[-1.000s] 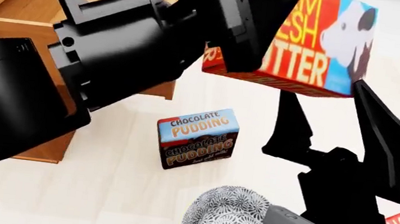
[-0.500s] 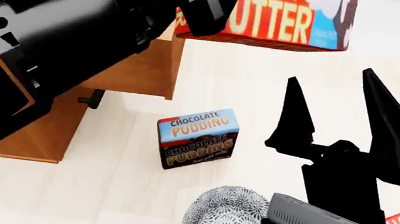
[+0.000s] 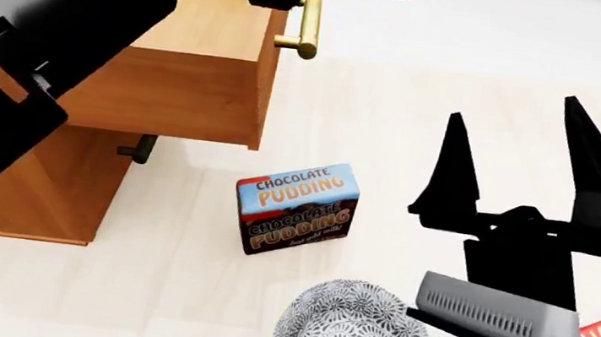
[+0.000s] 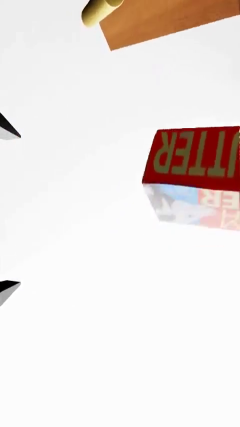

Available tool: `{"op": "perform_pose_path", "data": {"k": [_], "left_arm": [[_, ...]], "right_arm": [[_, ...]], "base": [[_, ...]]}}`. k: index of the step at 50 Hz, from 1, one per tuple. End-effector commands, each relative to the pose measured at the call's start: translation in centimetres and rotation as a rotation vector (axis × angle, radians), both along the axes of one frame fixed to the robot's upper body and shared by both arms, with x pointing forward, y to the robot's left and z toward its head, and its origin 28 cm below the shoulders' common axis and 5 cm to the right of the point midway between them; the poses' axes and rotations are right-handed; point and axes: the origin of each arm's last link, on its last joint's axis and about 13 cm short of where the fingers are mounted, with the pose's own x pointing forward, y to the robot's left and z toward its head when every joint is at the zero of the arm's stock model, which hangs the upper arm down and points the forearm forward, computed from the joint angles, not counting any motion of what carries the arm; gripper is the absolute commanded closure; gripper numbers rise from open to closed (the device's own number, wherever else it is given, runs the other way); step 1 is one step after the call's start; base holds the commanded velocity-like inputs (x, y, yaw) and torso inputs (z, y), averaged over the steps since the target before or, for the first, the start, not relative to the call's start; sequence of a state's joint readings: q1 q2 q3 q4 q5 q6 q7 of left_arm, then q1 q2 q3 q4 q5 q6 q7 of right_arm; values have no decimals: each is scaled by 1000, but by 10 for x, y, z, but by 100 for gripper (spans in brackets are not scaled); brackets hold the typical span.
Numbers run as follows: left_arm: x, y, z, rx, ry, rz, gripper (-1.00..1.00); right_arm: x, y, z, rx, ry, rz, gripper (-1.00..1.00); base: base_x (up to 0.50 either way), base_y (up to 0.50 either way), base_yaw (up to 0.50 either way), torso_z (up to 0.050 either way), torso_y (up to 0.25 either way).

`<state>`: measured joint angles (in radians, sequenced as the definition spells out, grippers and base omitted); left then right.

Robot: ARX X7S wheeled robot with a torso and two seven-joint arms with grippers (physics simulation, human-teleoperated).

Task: Put the butter at the front in the top drawer of the cabinet and close it.

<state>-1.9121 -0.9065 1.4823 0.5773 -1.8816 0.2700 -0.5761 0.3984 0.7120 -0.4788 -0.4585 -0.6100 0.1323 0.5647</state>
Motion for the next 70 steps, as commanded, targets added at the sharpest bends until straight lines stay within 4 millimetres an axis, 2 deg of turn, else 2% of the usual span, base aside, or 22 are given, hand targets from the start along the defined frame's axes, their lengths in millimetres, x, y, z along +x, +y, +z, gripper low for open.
{"op": "perform_pose_path", "data": {"k": [1, 7, 17, 26, 32, 52, 70], "left_arm": [[22, 8, 15, 64, -178, 261, 100], [35, 11, 22, 107, -234, 381, 100], [70, 21, 29, 144, -251, 586, 100], [87, 26, 30, 173, -261, 673, 100], [98, 29, 28, 206, -259, 727, 100], [126, 43, 17, 302, -190, 859, 100], [139, 49, 5, 395, -144, 931, 100]], "right_arm": [[-5, 1, 7, 94, 73, -4, -100], [-11, 4, 13, 153, 111, 4, -100], [-21, 7, 27, 161, 69, 39, -100], [-28, 9, 41, 200, 127, 43, -100], [-29, 9, 42, 215, 137, 43, -100], [-32, 10, 41, 227, 165, 45, -100], [-31, 13, 38, 220, 181, 47, -100]], "base": [[0, 0, 0, 10, 0], [0, 0, 0, 0, 2], [0, 0, 0, 0, 1], [0, 0, 0, 1, 2], [0, 0, 0, 0, 0], [0, 0, 0, 1, 2], [1, 0, 0, 1, 2]]}}
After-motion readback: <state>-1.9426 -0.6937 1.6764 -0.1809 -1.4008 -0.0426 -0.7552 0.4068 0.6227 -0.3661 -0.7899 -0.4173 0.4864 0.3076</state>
